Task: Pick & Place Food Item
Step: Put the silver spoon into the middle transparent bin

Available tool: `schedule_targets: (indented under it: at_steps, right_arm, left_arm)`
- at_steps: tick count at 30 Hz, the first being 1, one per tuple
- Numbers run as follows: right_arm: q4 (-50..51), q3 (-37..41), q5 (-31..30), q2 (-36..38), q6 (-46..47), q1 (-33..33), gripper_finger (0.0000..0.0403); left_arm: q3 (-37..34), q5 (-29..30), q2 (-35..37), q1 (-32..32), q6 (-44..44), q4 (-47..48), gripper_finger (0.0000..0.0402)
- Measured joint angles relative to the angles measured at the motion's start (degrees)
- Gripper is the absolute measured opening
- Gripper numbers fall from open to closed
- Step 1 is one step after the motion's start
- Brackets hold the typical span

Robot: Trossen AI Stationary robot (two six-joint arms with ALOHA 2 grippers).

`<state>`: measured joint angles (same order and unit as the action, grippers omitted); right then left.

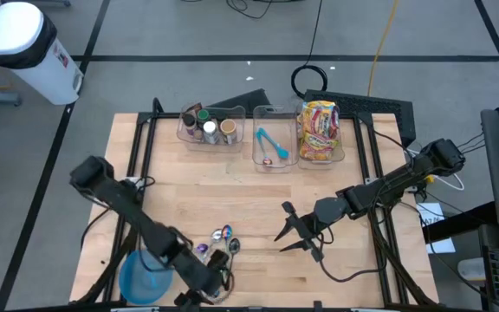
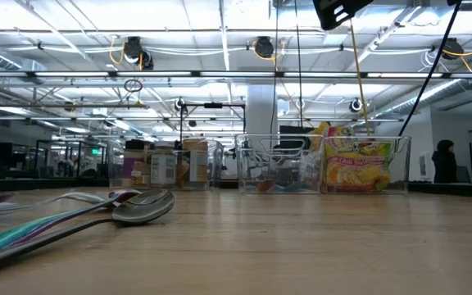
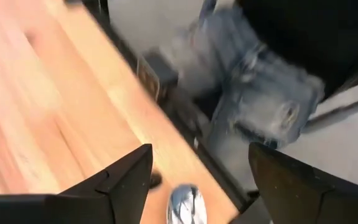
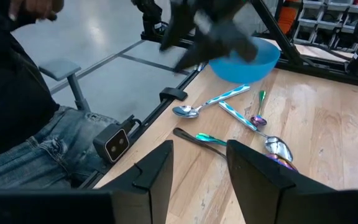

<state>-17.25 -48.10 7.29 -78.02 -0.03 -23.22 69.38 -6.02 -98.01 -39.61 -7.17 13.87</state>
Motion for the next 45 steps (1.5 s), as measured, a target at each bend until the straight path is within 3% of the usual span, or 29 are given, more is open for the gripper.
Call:
schedule_targets:
  at_steps: [10, 25, 30, 41, 45]
  right_arm:
    - [-0.46, 0.00, 0.02, 0.00, 1.27, -0.11, 0.0135]
    - [-0.45, 0.01, 0.03, 0.00, 1.11, -0.11, 0.0134]
    - [-0.44, 0.02, 0.02, 0.00, 1.15, -0.11, 0.0134]
    - [-0.44, 0.02, 0.02, 0.00, 1.25, -0.11, 0.0134]
    - [-0.44, 0.02, 0.02, 0.00, 1.25, -0.11, 0.0134]
  left_arm:
    - [0.84, 0.46, -11.55, -0.11, -2.80, 3.05, 0.0240]
    - [0.62, 1.73, -15.83, 0.26, -4.98, 4.28, 0.0189]
    - [0.58, 2.81, -15.70, 0.32, -2.18, 5.18, 0.0150]
    - [0.60, 6.06, -15.53, 1.45, -0.21, 6.53, 0.0021]
    - [0.64, 5.99, -15.51, 2.73, -0.23, 6.39, 0.0010]
